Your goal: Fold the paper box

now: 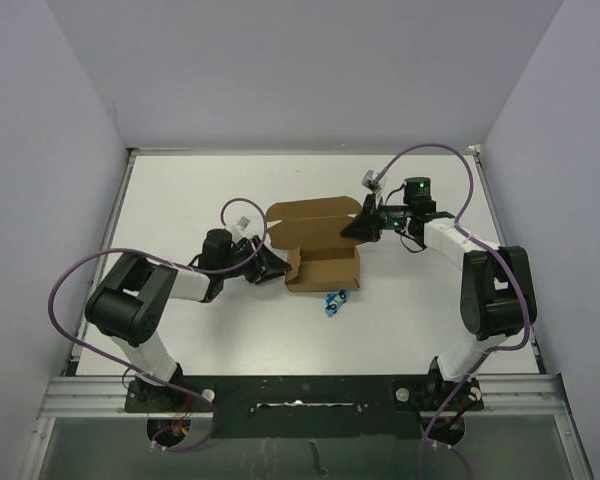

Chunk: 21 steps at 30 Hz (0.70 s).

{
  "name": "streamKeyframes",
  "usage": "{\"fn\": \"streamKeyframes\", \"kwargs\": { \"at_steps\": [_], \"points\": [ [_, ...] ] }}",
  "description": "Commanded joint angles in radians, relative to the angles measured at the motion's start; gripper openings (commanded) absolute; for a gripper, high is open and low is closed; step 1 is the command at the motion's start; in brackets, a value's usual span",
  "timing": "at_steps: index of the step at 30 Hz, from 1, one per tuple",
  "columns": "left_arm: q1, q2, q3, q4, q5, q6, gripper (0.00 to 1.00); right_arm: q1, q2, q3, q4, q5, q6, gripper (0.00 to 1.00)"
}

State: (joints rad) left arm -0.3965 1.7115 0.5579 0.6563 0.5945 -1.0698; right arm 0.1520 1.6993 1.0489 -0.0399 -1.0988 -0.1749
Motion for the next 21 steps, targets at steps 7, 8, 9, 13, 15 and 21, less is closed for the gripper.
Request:
{"fn": "streamKeyframes", "kwargs": {
  "at_steps": [7, 8, 9, 13, 15, 21],
  "points": [
    [-0.087, -0.046, 0.170, -0.387, -0.178, 0.195, 0.39, 0.010, -0.002, 0.023, 0.003, -0.006, -0.015, 0.00],
    [-0.096, -0.049, 0.185, -0.424, -0.200, 0.210, 0.38, 0.013, -0.005, 0.022, 0.003, -0.004, -0.017, 0.00],
    [-0.103, -0.053, 0.203, -0.462, -0.222, 0.221, 0.38, 0.016, -0.007, 0.022, 0.003, -0.003, -0.019, 0.00],
    [-0.131, -0.060, 0.265, -0.585, -0.302, 0.270, 0.35, 0.025, -0.015, 0.023, -0.001, 0.001, -0.027, 0.00],
    [-0.148, -0.058, 0.300, -0.647, -0.343, 0.297, 0.33, 0.029, -0.016, 0.023, -0.004, 0.002, -0.030, 0.00],
    [-0.190, -0.043, 0.371, -0.773, -0.463, 0.345, 0.24, 0.034, -0.027, 0.023, -0.011, 0.008, -0.041, 0.00]
  ]
}}
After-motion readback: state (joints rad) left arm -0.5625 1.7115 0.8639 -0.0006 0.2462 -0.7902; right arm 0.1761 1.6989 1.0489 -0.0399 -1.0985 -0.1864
